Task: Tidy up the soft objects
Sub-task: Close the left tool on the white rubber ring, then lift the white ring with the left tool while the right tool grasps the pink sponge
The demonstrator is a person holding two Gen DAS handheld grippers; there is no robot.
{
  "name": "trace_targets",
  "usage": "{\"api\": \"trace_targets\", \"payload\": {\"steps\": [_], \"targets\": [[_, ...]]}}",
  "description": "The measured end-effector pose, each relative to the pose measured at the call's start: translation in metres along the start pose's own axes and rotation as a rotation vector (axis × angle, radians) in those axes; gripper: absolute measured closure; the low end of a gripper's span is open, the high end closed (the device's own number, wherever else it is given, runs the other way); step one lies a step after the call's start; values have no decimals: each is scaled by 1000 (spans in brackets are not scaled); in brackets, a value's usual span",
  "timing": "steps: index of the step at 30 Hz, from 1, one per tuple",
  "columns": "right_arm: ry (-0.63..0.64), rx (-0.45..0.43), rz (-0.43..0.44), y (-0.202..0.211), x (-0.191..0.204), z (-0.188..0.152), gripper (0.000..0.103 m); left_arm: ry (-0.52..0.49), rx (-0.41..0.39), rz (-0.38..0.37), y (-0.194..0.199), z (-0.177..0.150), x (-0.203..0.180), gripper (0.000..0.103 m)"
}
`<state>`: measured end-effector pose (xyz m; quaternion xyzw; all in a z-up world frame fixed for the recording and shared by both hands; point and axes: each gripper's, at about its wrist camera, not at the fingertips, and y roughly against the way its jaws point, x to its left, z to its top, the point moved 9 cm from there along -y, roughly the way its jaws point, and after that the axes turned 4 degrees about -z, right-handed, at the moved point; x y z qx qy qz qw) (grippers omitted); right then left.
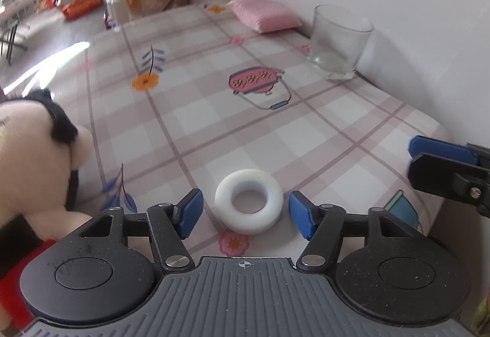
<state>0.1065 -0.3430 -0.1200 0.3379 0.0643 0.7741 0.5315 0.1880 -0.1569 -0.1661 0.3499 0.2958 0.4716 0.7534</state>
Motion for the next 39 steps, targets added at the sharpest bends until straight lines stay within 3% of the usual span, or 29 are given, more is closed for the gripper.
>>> {"api": "trace_targets", "payload": {"steps": [6,10,16,25,33,35,39], "targets": [[-19,6,-5,-3,-5,-4,42,31,-14,-4,-3,1,3,43],[-28,4,-7,-2,-6,-5,42,22,-32,4,-3,1,2,54],[-35,-1,-30,3,-5,-3,42,47,-51,8,2,2,7,55],[26,-60,-34,9,19,43,41,78,-189,-22,61,14,14,55],[144,-84,-75,-25,46,130,13,176,-320,-36,135,15,52,55],[173,-39,-111,-53,43,152,3,203,-361,-17,155,16,66,55],[302,100,-242,-127,29,183,0,255,-430,38,186,17,97,55]]}}
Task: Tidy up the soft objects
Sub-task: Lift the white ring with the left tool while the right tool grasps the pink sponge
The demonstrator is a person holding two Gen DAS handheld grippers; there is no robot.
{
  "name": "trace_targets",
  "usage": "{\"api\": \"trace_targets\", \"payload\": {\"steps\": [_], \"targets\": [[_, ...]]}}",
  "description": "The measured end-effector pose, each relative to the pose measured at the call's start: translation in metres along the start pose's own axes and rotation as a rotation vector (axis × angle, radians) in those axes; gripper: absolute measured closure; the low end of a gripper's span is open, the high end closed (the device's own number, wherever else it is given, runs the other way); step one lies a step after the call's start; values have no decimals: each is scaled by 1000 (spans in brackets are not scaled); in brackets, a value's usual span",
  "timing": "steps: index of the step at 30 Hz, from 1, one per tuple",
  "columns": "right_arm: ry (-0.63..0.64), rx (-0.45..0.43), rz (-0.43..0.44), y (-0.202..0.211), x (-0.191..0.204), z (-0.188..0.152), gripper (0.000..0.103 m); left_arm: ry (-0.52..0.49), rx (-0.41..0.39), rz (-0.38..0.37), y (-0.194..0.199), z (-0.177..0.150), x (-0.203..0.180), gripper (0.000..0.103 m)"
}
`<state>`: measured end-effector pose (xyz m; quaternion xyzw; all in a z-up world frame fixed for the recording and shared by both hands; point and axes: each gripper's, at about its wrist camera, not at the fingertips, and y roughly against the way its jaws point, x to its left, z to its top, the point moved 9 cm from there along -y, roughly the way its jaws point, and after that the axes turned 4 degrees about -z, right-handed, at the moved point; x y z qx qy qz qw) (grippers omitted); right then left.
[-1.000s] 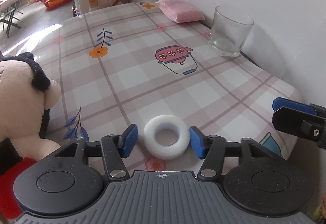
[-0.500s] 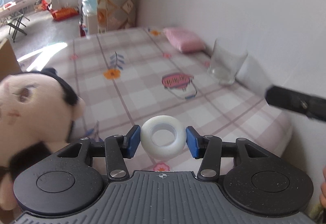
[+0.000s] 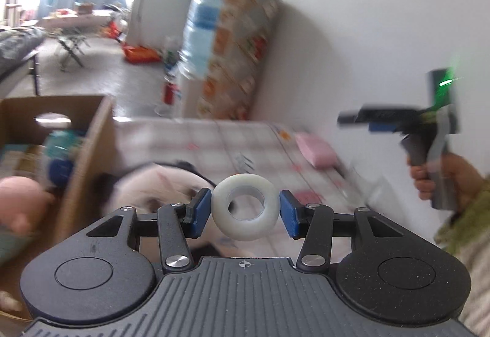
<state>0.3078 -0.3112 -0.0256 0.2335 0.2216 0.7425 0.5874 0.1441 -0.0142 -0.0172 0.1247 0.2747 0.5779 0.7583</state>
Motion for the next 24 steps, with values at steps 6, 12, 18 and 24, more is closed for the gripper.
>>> {"api": "trace_targets", "payload": {"steps": [6,12,18,24], "targets": [[98,290,-148,-116,-19,0,0,37,-54,86,20,14,41,55],[92,438,-210,-174,-38,-7,2,77,-57,111,18,17,65,55],[53,508,-244,-199,-46,-13,7,95,-67,115,23,18,80,55],[31,492,-181,-198,-36,-7,19,106,-75,100,25,17,83,55]]}}
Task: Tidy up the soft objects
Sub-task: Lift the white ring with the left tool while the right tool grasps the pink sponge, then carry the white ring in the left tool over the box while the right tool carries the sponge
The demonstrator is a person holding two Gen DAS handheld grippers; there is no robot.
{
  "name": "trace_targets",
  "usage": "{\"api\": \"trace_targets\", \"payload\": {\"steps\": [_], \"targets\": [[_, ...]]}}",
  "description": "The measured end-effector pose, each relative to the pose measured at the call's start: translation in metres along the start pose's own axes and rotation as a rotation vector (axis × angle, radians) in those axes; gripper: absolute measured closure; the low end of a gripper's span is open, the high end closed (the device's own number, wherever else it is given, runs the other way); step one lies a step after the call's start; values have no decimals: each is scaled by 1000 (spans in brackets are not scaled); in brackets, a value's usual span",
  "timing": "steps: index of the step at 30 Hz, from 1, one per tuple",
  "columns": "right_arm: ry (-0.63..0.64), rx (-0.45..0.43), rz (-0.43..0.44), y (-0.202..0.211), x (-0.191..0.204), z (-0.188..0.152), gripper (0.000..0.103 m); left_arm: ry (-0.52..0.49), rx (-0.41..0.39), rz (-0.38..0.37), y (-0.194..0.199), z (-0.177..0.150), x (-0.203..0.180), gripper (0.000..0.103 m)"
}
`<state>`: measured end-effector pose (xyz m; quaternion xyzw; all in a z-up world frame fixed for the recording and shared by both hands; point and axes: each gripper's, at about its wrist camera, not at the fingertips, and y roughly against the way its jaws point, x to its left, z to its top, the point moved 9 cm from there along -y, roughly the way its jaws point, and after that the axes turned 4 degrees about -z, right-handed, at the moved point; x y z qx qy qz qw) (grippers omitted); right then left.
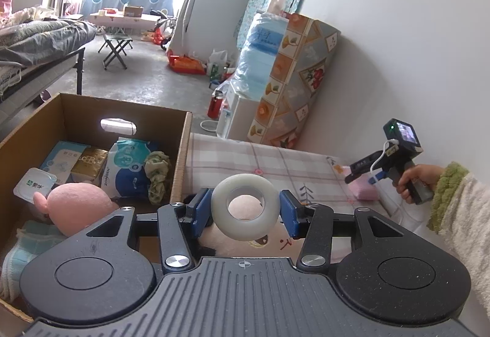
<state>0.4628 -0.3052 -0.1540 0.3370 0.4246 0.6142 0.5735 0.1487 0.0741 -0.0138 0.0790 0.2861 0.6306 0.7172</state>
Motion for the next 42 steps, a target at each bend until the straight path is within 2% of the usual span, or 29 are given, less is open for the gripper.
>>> {"api": "trace_targets", "payload": {"steps": [8,10,11,12,17,22,23,24,25,32,36,38,42], "targets": [[155,7,84,24,57,-23,21,20,-2,4,5,-1,10,55],[165,-42,70,36,59,-17,14,28,-3,10,8,0,13,55],[154,-71,45,40,56,-13,5,33,-5,15,10,0,16,55],[131,-83,29,41,51,-9,2,38,-9,18,13,2,18,55],[74,-15,11,18,47,-10,2,75,-36,41,33,15,37,55],[50,23,1,-3,49,-19,3,85,-76,121,60,31,67,55],[42,25,1,-7,48,-20,7,90,-79,138,65,32,73,55],[26,30,11,-9,47,-22,18,94,-78,151,69,34,80,55],[7,37,25,-13,47,-23,18,100,-72,159,72,35,86,55],[-10,-4,35,-9,47,-27,21,138,38,190,61,20,120,55],[-28,-75,68,20,49,-24,21,146,118,177,49,2,127,55],[-24,-127,117,46,57,-26,21,147,169,176,41,-9,132,55],[27,-241,274,115,91,-39,21,152,277,191,27,-32,144,55]]}}
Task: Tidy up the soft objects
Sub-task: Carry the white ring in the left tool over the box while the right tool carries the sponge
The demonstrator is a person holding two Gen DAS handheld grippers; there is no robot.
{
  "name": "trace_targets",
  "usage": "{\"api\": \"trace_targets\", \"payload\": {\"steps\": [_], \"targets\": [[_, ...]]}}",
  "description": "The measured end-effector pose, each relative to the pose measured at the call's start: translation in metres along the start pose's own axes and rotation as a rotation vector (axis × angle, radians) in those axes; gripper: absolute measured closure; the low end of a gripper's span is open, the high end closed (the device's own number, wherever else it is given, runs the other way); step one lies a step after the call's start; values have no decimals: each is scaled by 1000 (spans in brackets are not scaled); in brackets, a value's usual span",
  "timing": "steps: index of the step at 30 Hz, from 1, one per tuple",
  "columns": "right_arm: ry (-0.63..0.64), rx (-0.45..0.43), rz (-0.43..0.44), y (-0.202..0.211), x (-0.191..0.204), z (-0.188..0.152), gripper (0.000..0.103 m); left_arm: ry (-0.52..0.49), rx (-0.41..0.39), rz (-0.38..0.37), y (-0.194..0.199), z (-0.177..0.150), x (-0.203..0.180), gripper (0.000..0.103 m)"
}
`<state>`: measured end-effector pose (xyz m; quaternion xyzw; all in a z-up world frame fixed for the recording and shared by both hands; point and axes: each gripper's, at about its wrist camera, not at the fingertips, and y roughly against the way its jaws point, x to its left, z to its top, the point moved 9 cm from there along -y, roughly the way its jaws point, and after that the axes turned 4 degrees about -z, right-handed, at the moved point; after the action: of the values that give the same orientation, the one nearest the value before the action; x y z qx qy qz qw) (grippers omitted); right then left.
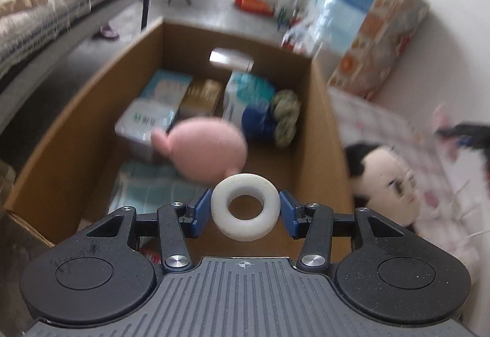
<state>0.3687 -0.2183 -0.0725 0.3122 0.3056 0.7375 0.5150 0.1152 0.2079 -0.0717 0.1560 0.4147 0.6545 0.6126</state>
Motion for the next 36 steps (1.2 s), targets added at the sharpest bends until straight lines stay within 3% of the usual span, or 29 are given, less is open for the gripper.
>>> {"api": "trace_targets", "payload": {"steps": [6,10,15,20,25,29,33,36], "targets": [[92,-95,287,78,94,-25,21,-11,184,45,-31,-22,11,55],[133,-102,415,107,139,-41,21,8,271,77,-44,-33,19,55],[178,-74,508,118,173,-51,20,23,314,76,-48,-40,22,52],[203,-55,546,134,210,-62,20,44,304,75,-47,-38,26,51],[231,-68,592,143,228,-65,20,42,188,63,-21,-29,24,45],[207,-59,650,150,250,-59,20,61,17,46,15,-18,23,38],[97,38,779,141,283,-57,20,59,-151,64,50,-8,22,34],[40,152,793,117,312,-63,20,80,-243,72,66,-2,25,32]]}}
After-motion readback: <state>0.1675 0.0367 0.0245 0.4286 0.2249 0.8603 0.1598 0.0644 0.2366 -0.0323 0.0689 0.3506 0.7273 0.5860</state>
